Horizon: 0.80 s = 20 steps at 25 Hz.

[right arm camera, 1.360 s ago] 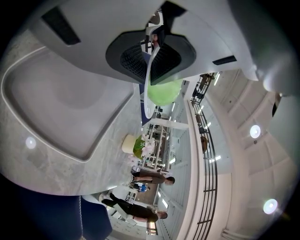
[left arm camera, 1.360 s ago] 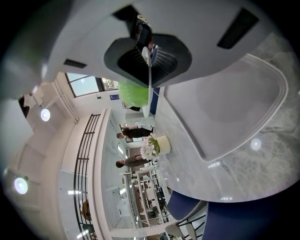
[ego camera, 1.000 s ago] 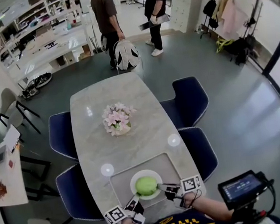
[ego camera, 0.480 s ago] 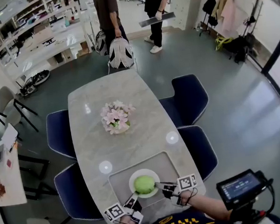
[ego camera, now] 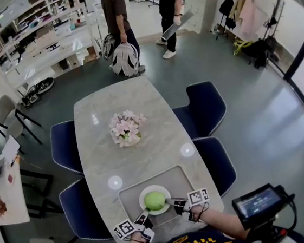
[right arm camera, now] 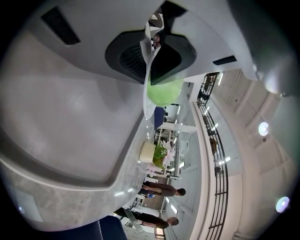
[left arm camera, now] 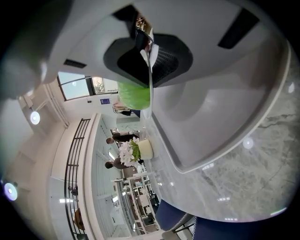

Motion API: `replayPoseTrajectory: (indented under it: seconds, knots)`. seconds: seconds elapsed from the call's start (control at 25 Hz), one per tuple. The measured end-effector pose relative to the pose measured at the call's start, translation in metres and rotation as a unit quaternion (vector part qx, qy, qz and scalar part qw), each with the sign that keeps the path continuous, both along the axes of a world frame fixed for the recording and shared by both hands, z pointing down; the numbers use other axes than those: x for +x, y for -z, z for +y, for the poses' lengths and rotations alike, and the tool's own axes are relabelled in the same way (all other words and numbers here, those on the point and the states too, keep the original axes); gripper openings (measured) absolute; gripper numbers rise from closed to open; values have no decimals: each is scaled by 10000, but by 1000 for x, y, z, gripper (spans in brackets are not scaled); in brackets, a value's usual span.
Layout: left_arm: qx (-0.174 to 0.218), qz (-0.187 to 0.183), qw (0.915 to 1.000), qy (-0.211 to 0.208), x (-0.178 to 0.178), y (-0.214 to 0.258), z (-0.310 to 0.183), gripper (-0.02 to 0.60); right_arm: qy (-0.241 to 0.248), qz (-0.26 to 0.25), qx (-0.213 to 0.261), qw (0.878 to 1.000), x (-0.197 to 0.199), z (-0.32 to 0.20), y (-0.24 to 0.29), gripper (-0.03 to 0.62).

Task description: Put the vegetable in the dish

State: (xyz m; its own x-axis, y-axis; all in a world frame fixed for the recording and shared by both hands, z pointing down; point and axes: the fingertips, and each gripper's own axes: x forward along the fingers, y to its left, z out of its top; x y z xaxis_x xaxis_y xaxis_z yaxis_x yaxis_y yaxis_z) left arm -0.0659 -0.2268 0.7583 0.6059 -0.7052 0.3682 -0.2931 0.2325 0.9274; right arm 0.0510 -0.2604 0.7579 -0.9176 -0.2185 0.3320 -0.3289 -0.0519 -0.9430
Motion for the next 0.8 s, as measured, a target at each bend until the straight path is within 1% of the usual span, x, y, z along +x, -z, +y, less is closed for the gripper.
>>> replayPoseTrajectory:
  seconds: [0.12, 0.2, 0.28, 0.4, 0.6, 0.68, 0.8]
  knots:
    - [-24, 1, 10000, -2, 0, -6, 0, 15, 67, 28, 83, 9999, -1, -2, -8, 18]
    - [-21, -25, 10000, -30, 0, -11, 0, 15, 71, 63, 51, 9999, 0, -2, -14, 18]
    - [-113, -38, 9999, -28, 0, -16, 0, 15, 65, 107, -21, 9999, 0, -1, -19, 19]
    - [-90, -27, 9999, -39, 0, -22, -2, 15, 104, 152, 4, 9998, 0, -3, -26, 18]
    - [-279, -152, 9995, -56, -2, -30, 1, 15, 126, 242, -83, 9996, 0, -1, -32, 19]
    - [-311, -86, 9995, -27, 0, -32, 2, 17, 112, 253, -157, 9995, -1, 0, -34, 19]
    - [-335, -30, 9994, 8, 1, -33, 2, 17, 146, 217, -149, 9995, -3, -1, -34, 20]
